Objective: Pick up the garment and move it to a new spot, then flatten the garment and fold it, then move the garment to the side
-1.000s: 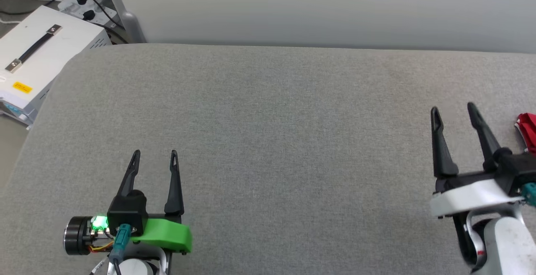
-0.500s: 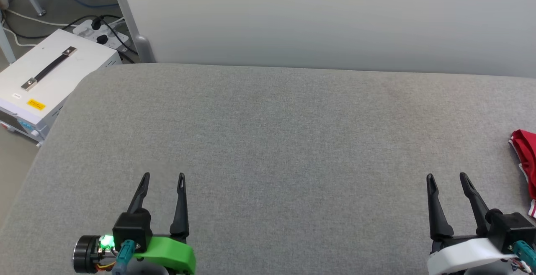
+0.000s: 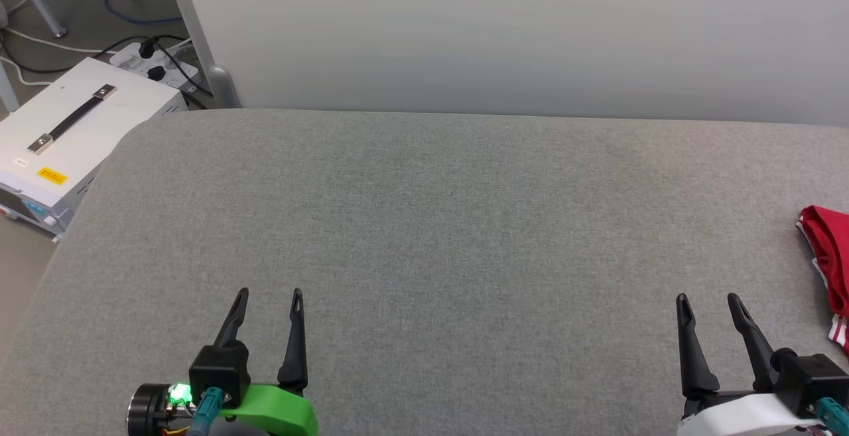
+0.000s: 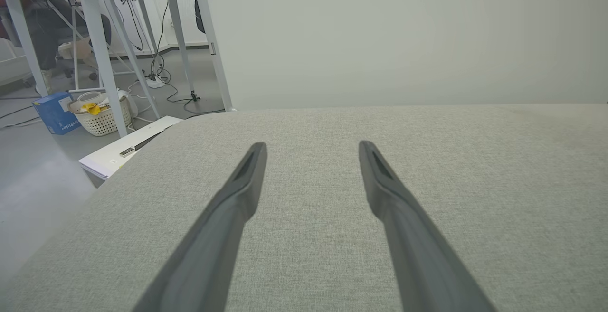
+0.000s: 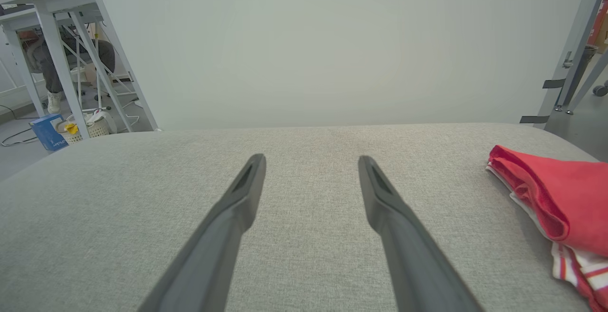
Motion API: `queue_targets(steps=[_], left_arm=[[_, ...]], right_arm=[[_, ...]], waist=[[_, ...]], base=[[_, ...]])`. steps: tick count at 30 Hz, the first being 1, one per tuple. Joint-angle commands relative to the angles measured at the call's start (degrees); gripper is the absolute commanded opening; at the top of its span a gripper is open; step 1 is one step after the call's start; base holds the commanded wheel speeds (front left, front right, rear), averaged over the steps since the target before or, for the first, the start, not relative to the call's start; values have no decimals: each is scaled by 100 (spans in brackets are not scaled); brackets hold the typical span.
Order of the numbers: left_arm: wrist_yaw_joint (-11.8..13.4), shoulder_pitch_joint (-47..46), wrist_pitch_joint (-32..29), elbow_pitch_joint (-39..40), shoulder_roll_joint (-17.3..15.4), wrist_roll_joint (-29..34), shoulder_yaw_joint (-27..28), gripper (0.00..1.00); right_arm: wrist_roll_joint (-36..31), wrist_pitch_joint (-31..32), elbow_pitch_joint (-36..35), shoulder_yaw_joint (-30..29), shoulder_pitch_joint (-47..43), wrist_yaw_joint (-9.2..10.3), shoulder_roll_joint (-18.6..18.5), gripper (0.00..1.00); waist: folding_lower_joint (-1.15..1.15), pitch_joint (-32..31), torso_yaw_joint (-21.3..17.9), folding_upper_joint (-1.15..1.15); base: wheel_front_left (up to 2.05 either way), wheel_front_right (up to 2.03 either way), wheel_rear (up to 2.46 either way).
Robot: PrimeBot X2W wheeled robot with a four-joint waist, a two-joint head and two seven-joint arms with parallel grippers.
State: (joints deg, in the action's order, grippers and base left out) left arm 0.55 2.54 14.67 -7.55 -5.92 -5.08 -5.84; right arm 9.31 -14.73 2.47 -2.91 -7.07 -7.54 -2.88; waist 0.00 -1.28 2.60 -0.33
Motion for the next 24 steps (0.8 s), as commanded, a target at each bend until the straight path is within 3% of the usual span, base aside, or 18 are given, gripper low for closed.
queue_targets(steps=[1, 2, 3, 24], left_arm=[[-38, 78, 33, -30, 17, -2, 8, 100], [-49, 73, 33, -43, 23, -6, 11, 100], [-32, 0, 0, -41, 12, -1, 8, 0], [-35, -38, -219, 65, 54, 72, 92, 0]], right_arm=[[48, -27, 27, 15, -89, 5, 0, 100], [56, -27, 37, 19, -89, 5, 0, 100], [12, 0, 23, 9, -4, 0, 0, 0], [-130, 220, -15, 47, 100, 1, 3, 0]], waist=[[0, 7, 2, 33], [0, 8, 3, 33], [0, 8, 2, 0], [0, 25, -37, 5]], base=[[0, 0, 0], [0, 0, 0], [0, 0, 0], [0, 0, 0]])
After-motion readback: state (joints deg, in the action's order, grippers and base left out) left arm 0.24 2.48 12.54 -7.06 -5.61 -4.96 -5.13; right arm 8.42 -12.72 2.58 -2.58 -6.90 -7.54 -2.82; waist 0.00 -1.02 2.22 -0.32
